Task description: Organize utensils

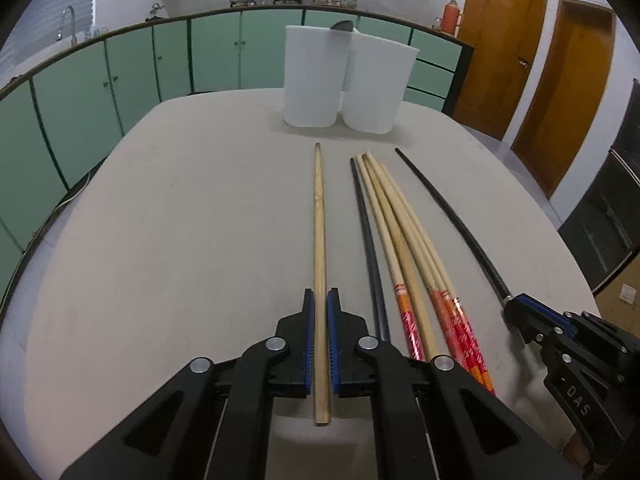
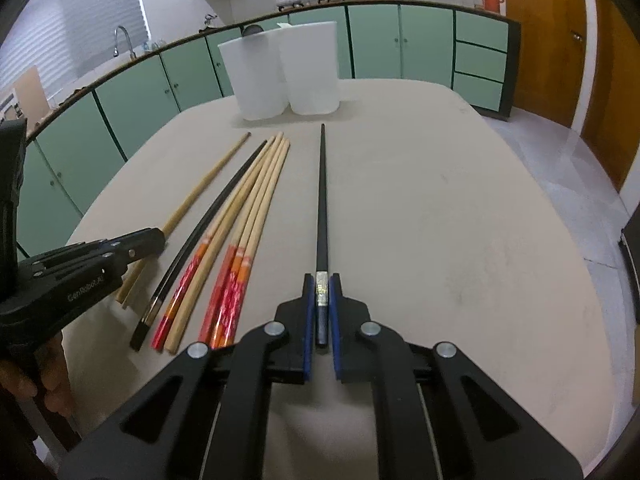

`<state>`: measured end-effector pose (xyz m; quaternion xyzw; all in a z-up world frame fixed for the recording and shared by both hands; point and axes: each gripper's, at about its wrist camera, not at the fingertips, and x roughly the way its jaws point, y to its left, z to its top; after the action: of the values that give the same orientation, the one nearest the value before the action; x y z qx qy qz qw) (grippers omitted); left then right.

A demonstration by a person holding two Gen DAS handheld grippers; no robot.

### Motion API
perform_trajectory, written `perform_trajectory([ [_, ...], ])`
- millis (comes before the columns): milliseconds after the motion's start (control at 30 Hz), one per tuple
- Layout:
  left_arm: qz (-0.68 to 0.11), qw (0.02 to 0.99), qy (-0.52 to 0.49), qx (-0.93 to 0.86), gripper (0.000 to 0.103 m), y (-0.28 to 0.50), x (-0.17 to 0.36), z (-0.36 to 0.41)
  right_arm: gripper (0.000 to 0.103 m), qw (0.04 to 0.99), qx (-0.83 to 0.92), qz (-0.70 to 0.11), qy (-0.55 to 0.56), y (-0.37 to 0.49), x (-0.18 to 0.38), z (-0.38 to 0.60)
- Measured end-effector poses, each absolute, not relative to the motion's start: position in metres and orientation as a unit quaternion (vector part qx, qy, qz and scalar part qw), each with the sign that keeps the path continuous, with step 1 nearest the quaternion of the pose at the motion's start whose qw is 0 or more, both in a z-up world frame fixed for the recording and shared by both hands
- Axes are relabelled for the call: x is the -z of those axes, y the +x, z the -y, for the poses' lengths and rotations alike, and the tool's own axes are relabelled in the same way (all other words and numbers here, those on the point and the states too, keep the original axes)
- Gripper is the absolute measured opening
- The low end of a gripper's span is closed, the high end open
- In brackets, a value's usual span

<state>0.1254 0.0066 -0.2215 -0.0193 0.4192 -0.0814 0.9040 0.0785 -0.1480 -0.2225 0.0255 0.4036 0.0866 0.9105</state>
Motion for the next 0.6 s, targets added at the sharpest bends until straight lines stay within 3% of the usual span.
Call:
perform_trajectory([
  [67, -0.421, 0.903, -0.020, 0.085, 0.023, 0.122, 0.220, -0.008, 0.012, 0.913, -0.096, -0.395, 0.032, 0.073, 0.218, 0.152],
  [100, -0.419, 0.904, -0.020, 0.086, 0.036, 0.120, 0.219, -0.009, 0.018, 0.914, -0.099, -0.392, 0.033, 0.070, 0.217, 0.153],
  [133, -0.414, 0.906, -0.019, 0.088, 0.039, 0.114, 0.217, -0.011, 0.024, 0.915, -0.102, -0.389, 0.032, 0.064, 0.214, 0.155],
  [200, -0.405, 0.909, -0.016, 0.098, 0.039, 0.102, 0.213, -0.014, 0.029, 0.918, -0.106, -0.382, 0.032, 0.053, 0.209, 0.157],
  [600, -0.359, 0.929, -0.010, 0.087, 0.038, 0.058, 0.209, -0.016, 0.029, 0.930, -0.090, -0.354, 0.045, 0.026, 0.205, 0.156],
])
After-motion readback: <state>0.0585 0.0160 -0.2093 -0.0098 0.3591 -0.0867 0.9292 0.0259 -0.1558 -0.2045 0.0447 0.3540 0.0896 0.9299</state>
